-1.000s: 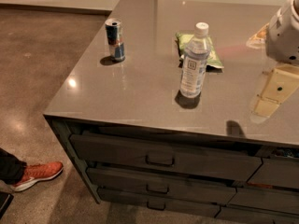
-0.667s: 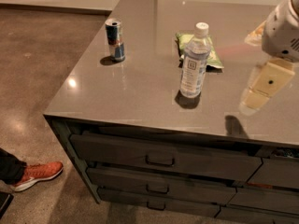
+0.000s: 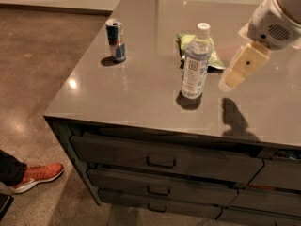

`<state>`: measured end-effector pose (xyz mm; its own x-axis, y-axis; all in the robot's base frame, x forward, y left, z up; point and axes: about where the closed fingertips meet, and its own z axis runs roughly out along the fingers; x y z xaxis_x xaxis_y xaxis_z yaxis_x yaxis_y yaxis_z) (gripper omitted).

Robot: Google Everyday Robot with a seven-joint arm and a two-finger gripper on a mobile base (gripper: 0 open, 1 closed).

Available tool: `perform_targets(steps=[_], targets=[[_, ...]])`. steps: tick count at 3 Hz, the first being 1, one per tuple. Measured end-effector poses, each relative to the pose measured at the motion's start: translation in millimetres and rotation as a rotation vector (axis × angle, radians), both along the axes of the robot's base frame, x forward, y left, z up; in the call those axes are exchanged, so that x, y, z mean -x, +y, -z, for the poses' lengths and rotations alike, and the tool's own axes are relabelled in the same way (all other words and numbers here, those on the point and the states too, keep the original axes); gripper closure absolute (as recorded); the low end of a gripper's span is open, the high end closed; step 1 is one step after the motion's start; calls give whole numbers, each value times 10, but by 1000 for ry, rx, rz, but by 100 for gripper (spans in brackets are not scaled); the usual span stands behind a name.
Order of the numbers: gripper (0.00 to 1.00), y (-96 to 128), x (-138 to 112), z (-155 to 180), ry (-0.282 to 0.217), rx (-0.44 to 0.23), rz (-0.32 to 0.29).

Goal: Knock blue plastic bottle over

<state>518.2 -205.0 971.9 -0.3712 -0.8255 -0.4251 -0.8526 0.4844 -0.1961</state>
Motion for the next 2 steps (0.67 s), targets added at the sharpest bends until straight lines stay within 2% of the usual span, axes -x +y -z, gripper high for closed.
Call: perform_targets(steps=[1,2], targets=[[0,192,-274,119,-4,-116,38],[0,429,-424,236,-4,-211,35]])
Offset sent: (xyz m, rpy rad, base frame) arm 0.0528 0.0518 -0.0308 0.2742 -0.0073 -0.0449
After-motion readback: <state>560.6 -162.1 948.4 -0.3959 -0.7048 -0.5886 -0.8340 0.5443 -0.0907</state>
